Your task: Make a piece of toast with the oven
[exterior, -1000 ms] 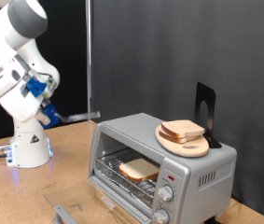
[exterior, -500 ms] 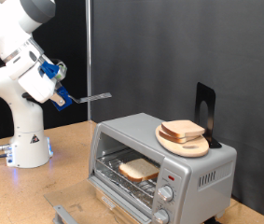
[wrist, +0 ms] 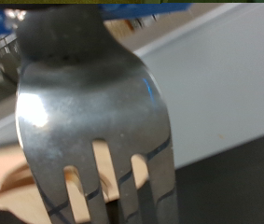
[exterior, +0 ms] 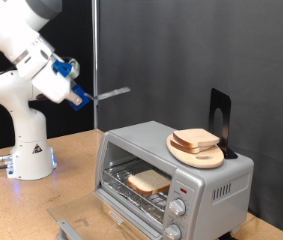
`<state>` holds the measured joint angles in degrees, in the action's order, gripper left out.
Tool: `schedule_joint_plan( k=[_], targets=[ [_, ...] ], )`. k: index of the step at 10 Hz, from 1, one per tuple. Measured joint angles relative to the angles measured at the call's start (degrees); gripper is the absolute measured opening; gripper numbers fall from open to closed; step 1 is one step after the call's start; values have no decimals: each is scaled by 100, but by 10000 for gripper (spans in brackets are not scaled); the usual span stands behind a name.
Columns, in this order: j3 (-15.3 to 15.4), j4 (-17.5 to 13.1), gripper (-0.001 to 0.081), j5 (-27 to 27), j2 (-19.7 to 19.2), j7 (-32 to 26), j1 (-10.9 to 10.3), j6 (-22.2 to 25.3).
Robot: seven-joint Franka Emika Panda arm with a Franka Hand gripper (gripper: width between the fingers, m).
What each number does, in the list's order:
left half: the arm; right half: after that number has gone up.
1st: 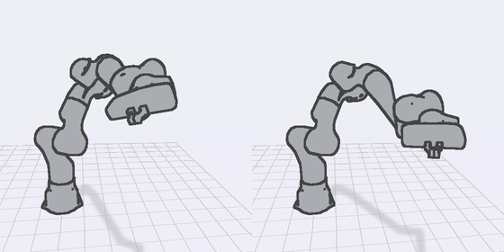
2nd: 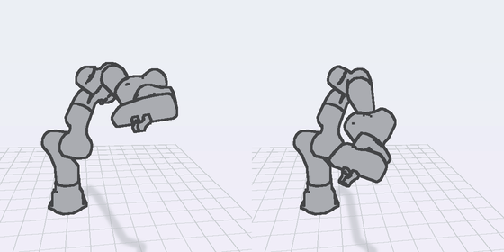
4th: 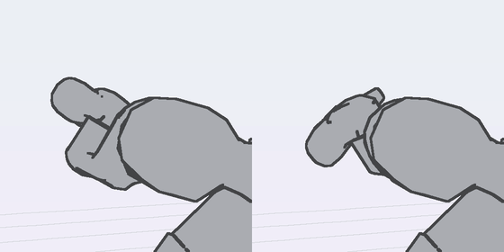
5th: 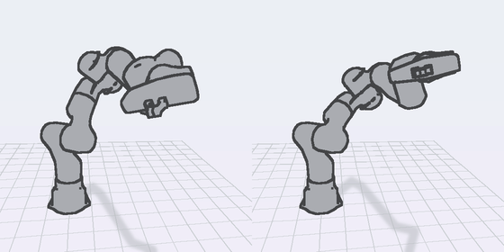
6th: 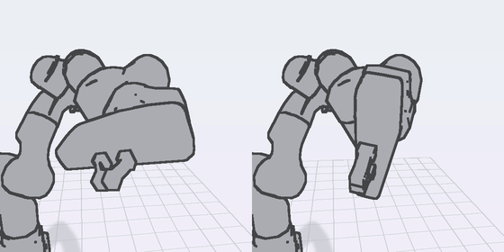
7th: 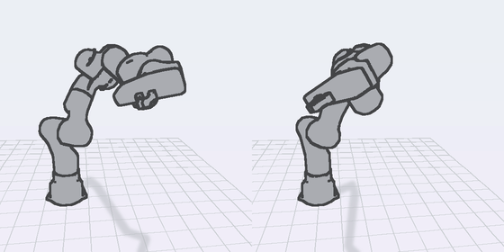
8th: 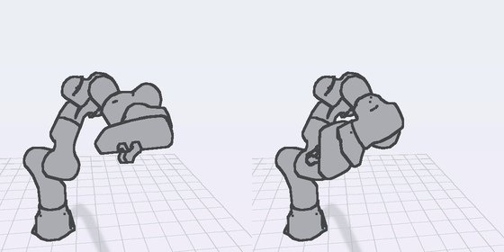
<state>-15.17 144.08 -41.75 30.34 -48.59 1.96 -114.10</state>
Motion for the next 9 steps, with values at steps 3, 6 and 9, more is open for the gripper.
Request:
schedule_joint_plan(
  k=[3,6,9],
  targets=[
    [464,157,337,-125,467,318,-107,-23],
    [1053,351,337,-235,876,844,-169,-154],
    [1525,443,337,-437,1050,1290,-215,-452]
  ],
)
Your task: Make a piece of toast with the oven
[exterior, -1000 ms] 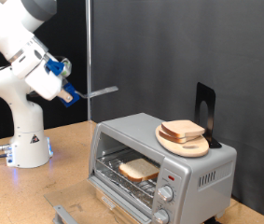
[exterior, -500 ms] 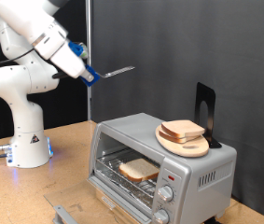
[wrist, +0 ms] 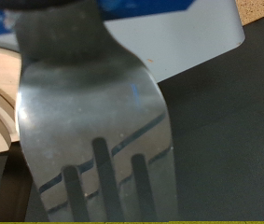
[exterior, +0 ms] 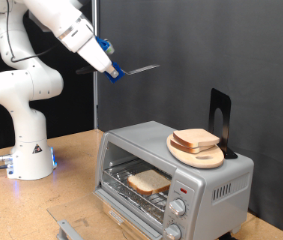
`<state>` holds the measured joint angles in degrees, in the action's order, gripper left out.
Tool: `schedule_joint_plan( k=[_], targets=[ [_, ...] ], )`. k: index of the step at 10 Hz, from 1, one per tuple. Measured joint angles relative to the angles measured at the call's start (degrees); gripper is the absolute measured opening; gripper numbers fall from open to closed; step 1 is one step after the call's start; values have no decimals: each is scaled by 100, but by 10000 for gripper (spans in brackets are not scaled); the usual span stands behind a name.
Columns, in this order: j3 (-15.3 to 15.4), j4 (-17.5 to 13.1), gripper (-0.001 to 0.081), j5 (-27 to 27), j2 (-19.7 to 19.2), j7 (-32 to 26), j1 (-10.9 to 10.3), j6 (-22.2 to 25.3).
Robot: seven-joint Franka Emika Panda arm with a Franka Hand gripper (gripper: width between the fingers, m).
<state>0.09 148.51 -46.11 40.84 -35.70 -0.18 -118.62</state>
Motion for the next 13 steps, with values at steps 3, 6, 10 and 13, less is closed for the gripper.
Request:
schedule_joint_plan(
  k=[3,6,10,13],
  targets=[
    [317,2,337,-174,-4,190,-15,-251],
    [525,42,337,-224,-72,205,-28,-369],
    [918,261,337,-234,-396,204,-29,-953],
    [1102,378,337,-330,-731,128,-33,-1427]
  ],
)
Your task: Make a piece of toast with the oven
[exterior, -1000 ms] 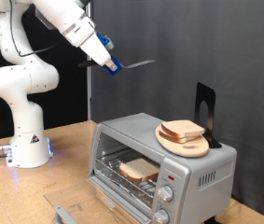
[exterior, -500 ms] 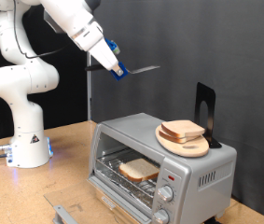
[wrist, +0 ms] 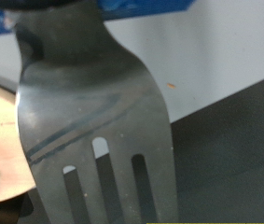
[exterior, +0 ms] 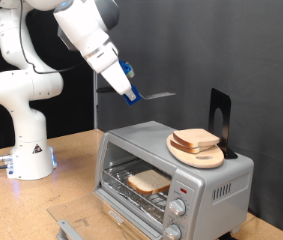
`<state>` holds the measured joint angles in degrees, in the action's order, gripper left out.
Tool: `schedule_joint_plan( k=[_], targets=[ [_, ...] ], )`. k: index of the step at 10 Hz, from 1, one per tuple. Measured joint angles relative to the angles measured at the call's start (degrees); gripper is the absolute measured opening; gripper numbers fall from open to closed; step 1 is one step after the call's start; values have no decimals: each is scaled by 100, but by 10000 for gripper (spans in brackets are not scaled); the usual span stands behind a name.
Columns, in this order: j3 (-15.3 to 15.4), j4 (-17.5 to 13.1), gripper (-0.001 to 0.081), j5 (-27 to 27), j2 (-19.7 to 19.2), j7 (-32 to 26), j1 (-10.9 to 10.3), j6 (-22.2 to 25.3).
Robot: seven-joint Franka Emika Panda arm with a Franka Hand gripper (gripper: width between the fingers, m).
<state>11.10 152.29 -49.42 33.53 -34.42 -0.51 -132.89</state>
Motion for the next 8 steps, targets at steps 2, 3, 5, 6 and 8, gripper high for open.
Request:
schedule_joint_plan(
  k=[2,3,5,6,8],
  targets=[
    [78,72,337,-88,-233,-145,-5,-251],
    [102,107,337,-159,-336,-243,-16,-361],
    [150,166,335,-311,-523,-421,-58,-558],
    [177,196,335,-372,-596,-492,-85,-641],
    [214,255,335,-496,-708,-599,-144,-794]
  ],
)
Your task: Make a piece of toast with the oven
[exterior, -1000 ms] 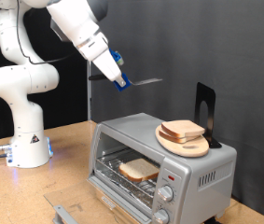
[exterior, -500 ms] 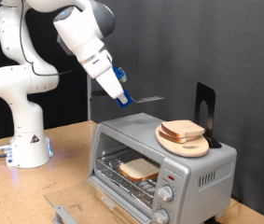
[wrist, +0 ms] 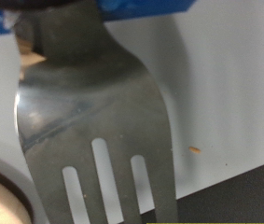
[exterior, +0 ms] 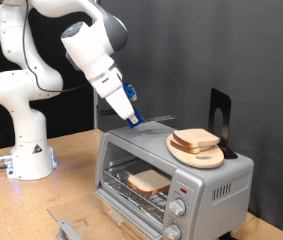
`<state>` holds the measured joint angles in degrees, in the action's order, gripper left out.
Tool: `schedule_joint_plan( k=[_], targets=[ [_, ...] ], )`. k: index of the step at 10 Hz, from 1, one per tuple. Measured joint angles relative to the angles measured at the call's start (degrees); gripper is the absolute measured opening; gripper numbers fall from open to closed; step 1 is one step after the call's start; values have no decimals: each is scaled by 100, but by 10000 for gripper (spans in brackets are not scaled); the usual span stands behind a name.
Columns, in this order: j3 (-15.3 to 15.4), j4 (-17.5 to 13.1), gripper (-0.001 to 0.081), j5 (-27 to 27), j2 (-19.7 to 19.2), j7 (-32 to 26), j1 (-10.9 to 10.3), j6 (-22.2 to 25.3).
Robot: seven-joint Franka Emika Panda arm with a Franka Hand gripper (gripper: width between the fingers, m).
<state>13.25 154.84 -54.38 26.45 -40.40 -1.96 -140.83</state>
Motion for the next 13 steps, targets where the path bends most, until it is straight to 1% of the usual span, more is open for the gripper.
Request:
schedule_joint_plan(
  k=[3,4,5,6,7,8,9,11,13],
  targets=[
    [114,44,335,-155,-143,-54,-40,-228],
    [143,45,360,-194,-186,-60,-52,-281],
    [174,45,360,-231,-234,-67,-58,-345],
    [194,45,571,-256,-273,-77,-65,-387],
    [207,45,656,-281,-292,-83,-76,-411],
    [219,45,656,-310,-294,-93,-81,-421],
    [228,45,679,-345,-295,-113,-83,-422],
    [223,40,682,-467,-287,-219,-84,-376],
    [125,0,682,-596,-187,-324,-84,-120]
  ],
)
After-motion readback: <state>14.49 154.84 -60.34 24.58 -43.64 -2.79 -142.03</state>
